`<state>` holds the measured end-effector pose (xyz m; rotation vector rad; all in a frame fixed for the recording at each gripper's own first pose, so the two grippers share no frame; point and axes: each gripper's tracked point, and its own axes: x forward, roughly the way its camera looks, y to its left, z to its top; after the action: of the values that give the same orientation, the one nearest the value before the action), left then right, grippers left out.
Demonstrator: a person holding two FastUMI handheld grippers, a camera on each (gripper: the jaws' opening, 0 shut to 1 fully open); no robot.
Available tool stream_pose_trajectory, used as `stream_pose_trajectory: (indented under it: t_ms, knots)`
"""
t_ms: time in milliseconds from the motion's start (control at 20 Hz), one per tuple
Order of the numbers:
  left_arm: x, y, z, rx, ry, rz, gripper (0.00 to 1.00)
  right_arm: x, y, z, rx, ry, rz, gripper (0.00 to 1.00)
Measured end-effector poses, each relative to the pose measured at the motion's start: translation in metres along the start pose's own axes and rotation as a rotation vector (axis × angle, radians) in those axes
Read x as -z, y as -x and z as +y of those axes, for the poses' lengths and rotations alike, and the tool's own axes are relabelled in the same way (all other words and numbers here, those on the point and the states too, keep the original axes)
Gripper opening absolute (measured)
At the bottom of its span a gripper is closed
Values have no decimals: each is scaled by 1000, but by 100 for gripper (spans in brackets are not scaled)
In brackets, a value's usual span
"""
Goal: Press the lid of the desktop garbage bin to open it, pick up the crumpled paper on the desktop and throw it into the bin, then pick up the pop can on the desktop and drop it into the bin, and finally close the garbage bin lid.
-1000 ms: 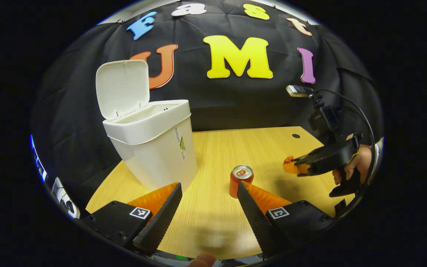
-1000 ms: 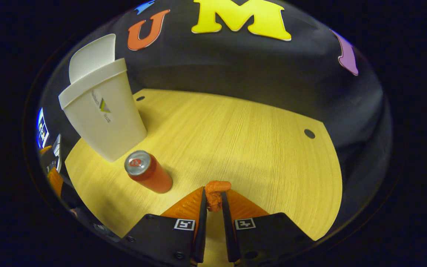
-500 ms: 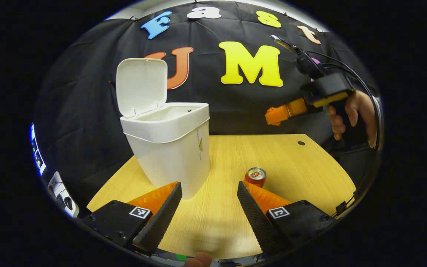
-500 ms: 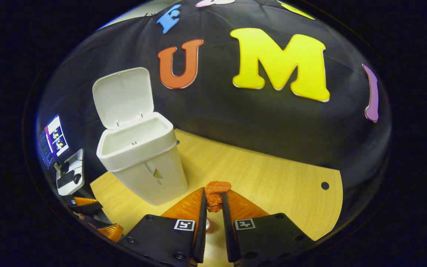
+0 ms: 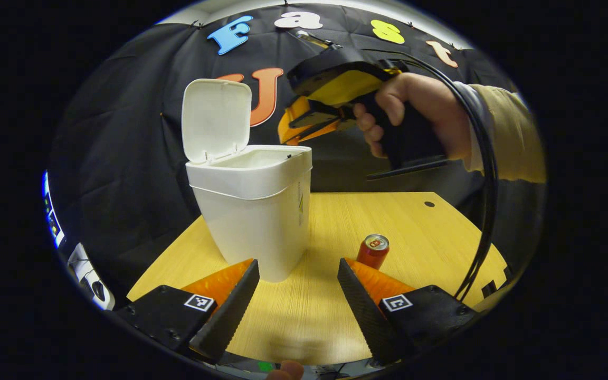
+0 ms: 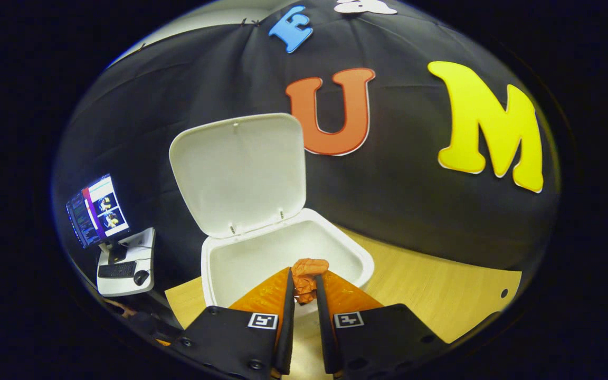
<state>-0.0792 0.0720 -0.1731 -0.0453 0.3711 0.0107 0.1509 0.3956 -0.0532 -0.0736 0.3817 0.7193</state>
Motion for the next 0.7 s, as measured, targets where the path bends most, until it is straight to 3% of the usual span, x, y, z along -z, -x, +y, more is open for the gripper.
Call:
stream_pose_trajectory:
  t_ms: [250,300,400,450,700]
  knots:
    - [5,6,9,10,1,7,99,10,-34,26,-10,11,46,35]
    - [8,7,12,8,5,12,99,7,-30,31,-21,-2,43,46]
    - [11,10,19,-3,18,17,99,2,-32,27,3,-12,24,89]
    - [15,10,22,-11,25,24,99,-1,-30,24,15,-21,15,94]
    - [20,7,23,-16,54,42,99,-7,-2,-12,80,-80,-22,94]
